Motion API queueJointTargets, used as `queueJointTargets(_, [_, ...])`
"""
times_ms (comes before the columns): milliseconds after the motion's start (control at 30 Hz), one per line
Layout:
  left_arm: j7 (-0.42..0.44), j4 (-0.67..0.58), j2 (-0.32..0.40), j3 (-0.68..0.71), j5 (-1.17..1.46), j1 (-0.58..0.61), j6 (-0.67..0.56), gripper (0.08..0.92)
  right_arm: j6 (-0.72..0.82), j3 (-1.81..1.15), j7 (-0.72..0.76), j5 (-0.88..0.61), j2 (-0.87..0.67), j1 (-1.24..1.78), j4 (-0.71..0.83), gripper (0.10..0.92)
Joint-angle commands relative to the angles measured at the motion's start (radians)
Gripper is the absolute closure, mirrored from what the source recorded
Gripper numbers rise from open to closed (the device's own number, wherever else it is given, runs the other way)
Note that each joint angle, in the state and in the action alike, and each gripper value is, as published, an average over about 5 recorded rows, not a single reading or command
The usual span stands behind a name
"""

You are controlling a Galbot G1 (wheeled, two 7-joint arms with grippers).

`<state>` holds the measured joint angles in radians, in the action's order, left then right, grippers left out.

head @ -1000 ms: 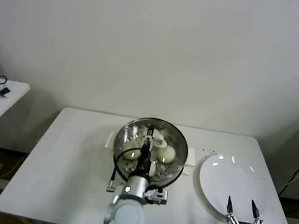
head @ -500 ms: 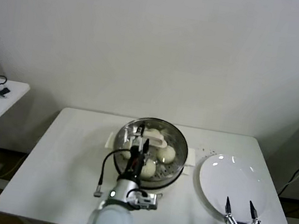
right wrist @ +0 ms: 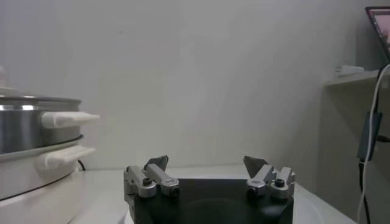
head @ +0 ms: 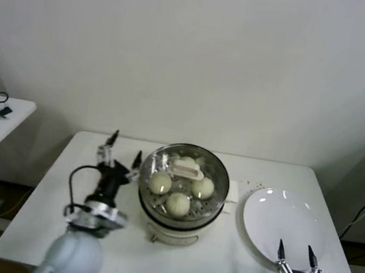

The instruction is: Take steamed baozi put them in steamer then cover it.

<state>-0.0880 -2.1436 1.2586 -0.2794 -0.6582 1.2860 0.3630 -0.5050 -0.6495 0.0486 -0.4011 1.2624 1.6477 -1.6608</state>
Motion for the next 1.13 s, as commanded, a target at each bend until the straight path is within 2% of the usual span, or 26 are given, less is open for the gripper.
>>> queueJointTargets(33, [-0.017,0.034,-0.070,-0.460,0.834,0.129,-0.271,0.177,0.008,0.005,-0.016,0.005,-0.001,-0.004,0.001,0.203])
queueJointTargets(100, [0.021,0.096,-0.092,-0.506,0.946,0.181,-0.321,0.177,0.010,0.007,-0.017,0.006,0.000,-0.008,0.005,0.203])
queueJointTargets(200, [0.049,0.191,-0.105,-0.503,1.001,0.238,-0.403,0.177,0.017,0.011,-0.019,0.008,0.002,-0.010,0.007,0.203])
queueJointTargets(367, [0.080,0.321,-0.052,-0.420,0.963,0.259,-0.540,0.177,0.030,0.017,-0.019,0.007,0.002,-0.012,0.006,0.203])
queueJointTargets(533, [0.088,0.403,-0.010,-0.346,0.930,0.251,-0.600,0.177,0.037,0.018,-0.020,0.009,0.002,-0.017,0.005,0.203])
queueJointTargets(733, [0.097,0.437,0.008,-0.306,0.898,0.246,-0.629,0.177,0.040,0.017,-0.021,0.009,0.002,-0.017,0.004,0.203])
queueJointTargets(1133, [0.095,0.420,0.021,-0.300,0.887,0.254,-0.628,0.177,0.035,0.019,-0.021,0.004,0.002,-0.016,0.001,0.203])
